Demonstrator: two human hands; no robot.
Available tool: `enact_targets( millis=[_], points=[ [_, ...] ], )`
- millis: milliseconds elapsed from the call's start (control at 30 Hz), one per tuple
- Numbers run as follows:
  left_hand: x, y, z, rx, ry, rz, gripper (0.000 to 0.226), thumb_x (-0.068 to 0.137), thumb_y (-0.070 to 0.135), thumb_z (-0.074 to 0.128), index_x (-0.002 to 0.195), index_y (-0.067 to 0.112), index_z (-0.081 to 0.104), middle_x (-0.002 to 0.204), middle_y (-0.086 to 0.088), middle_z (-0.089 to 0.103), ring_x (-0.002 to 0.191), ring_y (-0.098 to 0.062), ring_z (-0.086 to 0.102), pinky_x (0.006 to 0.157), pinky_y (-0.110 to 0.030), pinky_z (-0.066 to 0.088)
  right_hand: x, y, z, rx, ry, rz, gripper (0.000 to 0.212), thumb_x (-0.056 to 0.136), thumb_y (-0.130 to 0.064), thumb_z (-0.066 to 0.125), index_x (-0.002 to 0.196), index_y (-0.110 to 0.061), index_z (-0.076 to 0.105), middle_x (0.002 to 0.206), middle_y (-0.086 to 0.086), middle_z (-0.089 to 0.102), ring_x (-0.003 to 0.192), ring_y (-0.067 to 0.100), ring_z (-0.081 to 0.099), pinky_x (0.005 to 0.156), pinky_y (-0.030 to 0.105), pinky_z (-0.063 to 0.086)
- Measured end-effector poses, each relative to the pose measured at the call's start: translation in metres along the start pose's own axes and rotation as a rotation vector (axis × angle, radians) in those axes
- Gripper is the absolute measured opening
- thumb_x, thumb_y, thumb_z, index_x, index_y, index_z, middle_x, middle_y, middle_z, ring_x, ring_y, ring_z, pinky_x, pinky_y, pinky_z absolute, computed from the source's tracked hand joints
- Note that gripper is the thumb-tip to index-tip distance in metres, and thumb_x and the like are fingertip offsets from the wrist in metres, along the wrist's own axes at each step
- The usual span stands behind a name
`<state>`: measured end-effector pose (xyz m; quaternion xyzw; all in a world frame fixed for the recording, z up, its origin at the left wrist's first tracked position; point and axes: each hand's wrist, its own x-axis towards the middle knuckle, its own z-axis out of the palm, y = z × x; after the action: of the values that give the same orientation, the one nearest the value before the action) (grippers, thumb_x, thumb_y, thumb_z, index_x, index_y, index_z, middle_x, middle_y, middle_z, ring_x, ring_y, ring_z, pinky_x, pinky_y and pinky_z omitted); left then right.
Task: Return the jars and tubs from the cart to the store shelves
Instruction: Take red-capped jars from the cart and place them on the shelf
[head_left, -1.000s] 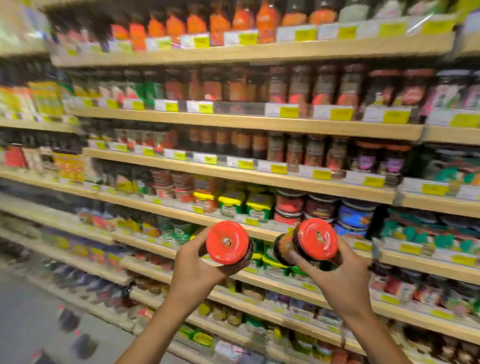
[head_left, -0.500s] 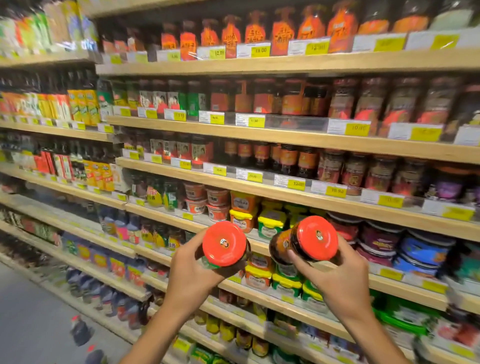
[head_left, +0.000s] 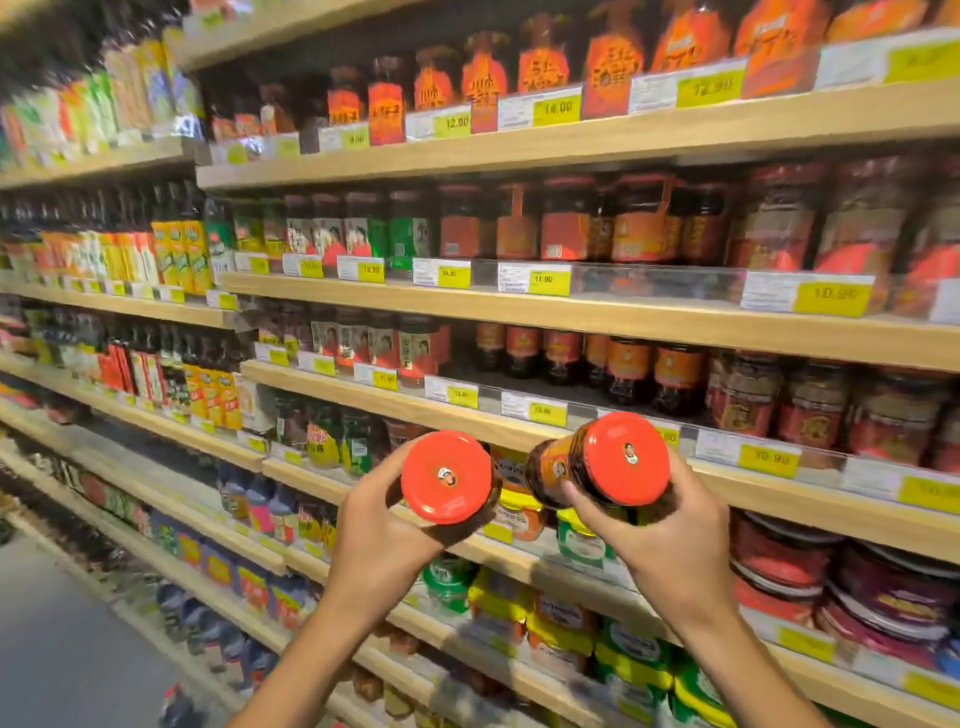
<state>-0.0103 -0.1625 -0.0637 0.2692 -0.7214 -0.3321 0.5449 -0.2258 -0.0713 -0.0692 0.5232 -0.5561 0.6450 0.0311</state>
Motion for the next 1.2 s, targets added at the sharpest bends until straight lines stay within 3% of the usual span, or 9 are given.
enact_targets(
  millis=[100, 267, 433, 567, 667, 767, 967, 1200],
  points=[
    [0.02, -0.016, -0.001, -0.021, -0.003, 0.017, 0.066, 0.051, 0.036, 0.093, 0.112, 0.028, 0.07, 0.102, 0.015, 0.075, 0.096, -0.005, 0.07, 0.08, -0.015, 0.053, 0.014, 0.005, 0.013, 0.028, 0.041, -0.007, 0.07, 0.058, -0.054, 0.084, 0.119, -0.027, 0.064, 0.105, -0.015, 0.07, 0.095, -0.002, 0.067, 0.078, 0.008, 0.05],
    [0.055, -0.042, -0.006, -0.06, 0.017, 0.069, 0.062, 0.052, 0.04, 0.094, 0.108, 0.033, 0.069, 0.098, 0.019, 0.074, 0.091, -0.001, 0.069, 0.076, -0.013, 0.051, 0.032, 0.012, 0.039, -0.005, 0.075, -0.053, 0.068, 0.058, -0.053, 0.085, 0.119, -0.035, 0.061, 0.106, -0.018, 0.07, 0.098, 0.002, 0.069, 0.081, 0.015, 0.055],
    [0.094, -0.067, -0.021, -0.137, -0.009, 0.106, 0.063, 0.047, 0.068, 0.085, 0.103, 0.045, 0.069, 0.098, 0.023, 0.074, 0.092, 0.001, 0.069, 0.077, -0.012, 0.052, 0.048, 0.018, 0.076, -0.056, 0.174, -0.095, 0.072, 0.061, -0.045, 0.086, 0.123, -0.015, 0.064, 0.108, -0.012, 0.07, 0.101, 0.004, 0.067, 0.082, 0.009, 0.051],
    [0.125, -0.093, -0.038, -0.129, -0.069, 0.159, 0.065, 0.054, 0.051, 0.093, 0.112, 0.035, 0.068, 0.102, 0.023, 0.073, 0.095, 0.0, 0.069, 0.081, -0.018, 0.053, 0.057, 0.021, 0.107, -0.097, 0.261, -0.093, 0.072, 0.063, -0.044, 0.086, 0.123, -0.013, 0.063, 0.109, -0.006, 0.07, 0.104, 0.009, 0.067, 0.087, 0.015, 0.052],
    [0.144, -0.109, -0.046, -0.163, -0.077, 0.173, 0.063, 0.052, 0.036, 0.093, 0.109, 0.032, 0.067, 0.096, 0.031, 0.071, 0.089, 0.01, 0.065, 0.077, -0.008, 0.048, 0.063, 0.021, 0.128, -0.113, 0.334, -0.088, 0.069, 0.063, -0.044, 0.087, 0.121, -0.015, 0.063, 0.108, -0.013, 0.07, 0.101, 0.001, 0.066, 0.086, 0.015, 0.052],
    [0.16, -0.122, -0.048, -0.222, -0.097, 0.192, 0.065, 0.054, 0.025, 0.093, 0.114, 0.019, 0.068, 0.094, 0.031, 0.07, 0.088, 0.01, 0.064, 0.074, -0.004, 0.045, 0.068, 0.02, 0.144, -0.126, 0.4, -0.085, 0.067, 0.063, -0.042, 0.087, 0.121, -0.017, 0.063, 0.107, -0.016, 0.069, 0.097, -0.003, 0.066, 0.084, 0.014, 0.051],
    [0.177, -0.143, -0.054, -0.275, -0.149, 0.274, 0.069, 0.059, 0.02, 0.095, 0.122, 0.019, 0.067, 0.112, 0.01, 0.073, 0.106, -0.006, 0.067, 0.084, -0.014, 0.05, 0.079, 0.029, 0.171, -0.168, 0.487, -0.064, 0.069, 0.064, -0.046, 0.088, 0.123, -0.018, 0.062, 0.107, -0.011, 0.071, 0.098, 0.006, 0.068, 0.086, 0.026, 0.056],
    [0.189, -0.158, -0.062, -0.316, -0.172, 0.346, 0.074, 0.059, 0.019, 0.096, 0.127, 0.019, 0.065, 0.12, 0.008, 0.071, 0.113, -0.014, 0.067, 0.091, -0.02, 0.052, 0.1, 0.044, 0.186, -0.279, 0.491, -0.038, 0.072, 0.065, -0.04, 0.092, 0.126, -0.018, 0.061, 0.107, -0.012, 0.072, 0.098, 0.006, 0.069, 0.087, 0.034, 0.058]
  ],
)
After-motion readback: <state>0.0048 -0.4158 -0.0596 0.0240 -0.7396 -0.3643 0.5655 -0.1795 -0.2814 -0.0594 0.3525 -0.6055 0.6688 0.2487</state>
